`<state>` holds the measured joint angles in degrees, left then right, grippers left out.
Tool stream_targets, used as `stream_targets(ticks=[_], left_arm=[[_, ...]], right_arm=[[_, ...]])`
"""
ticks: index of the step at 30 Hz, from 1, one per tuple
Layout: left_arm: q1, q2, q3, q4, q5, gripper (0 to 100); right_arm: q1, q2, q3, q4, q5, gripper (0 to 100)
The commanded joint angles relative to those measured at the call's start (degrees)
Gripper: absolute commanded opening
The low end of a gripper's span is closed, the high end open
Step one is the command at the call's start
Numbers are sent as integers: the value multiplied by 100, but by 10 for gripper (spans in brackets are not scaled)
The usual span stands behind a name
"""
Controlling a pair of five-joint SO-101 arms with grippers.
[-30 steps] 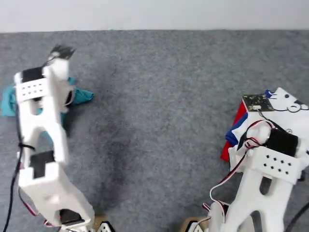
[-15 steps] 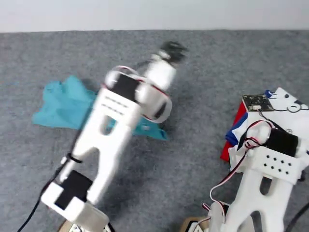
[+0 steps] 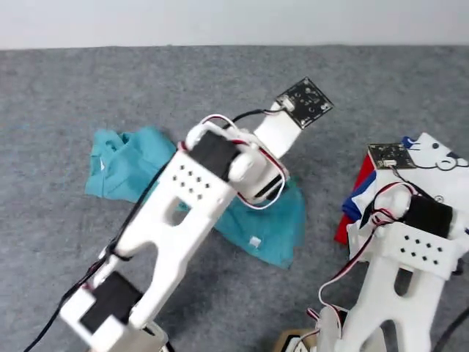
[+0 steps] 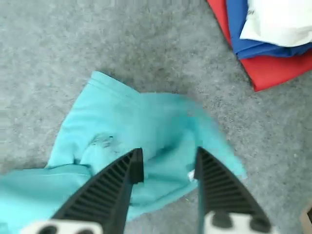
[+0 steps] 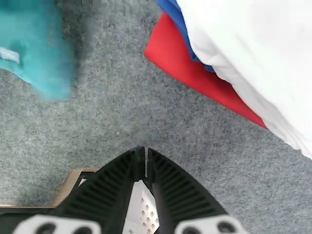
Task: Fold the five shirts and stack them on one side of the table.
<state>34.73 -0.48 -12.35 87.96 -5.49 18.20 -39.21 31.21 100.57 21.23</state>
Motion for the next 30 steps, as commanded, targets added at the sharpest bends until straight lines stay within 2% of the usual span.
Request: stream_targets(ticks=[1, 3, 9, 12, 16, 24, 26, 30], left_arm=[[-193, -659, -259, 149, 53, 200], [-633, -765, -259, 105, 53, 197], [-2532, -246, -251, -501, -18, 199], [-3059, 360, -251, -809, -457, 200], [-3226, 1257, -251, -1108, -818, 200], [-3226, 2611, -259, -1969, -835, 200], [-3279, 2910, -295, -1916, -853, 200], [-3429, 3235, -470, -1301, -1169, 182]], right_arm=[[-48, -145, -18, 233, -44, 9], [-48, -145, -18, 224, -44, 9], [-48, -101, -18, 224, -44, 9], [-48, -84, -18, 224, -53, 9], [-48, -84, -18, 224, -53, 9], [-48, -84, -9, 224, -53, 9], [-48, -110, -9, 224, -53, 9], [-48, -127, -9, 233, -53, 9]])
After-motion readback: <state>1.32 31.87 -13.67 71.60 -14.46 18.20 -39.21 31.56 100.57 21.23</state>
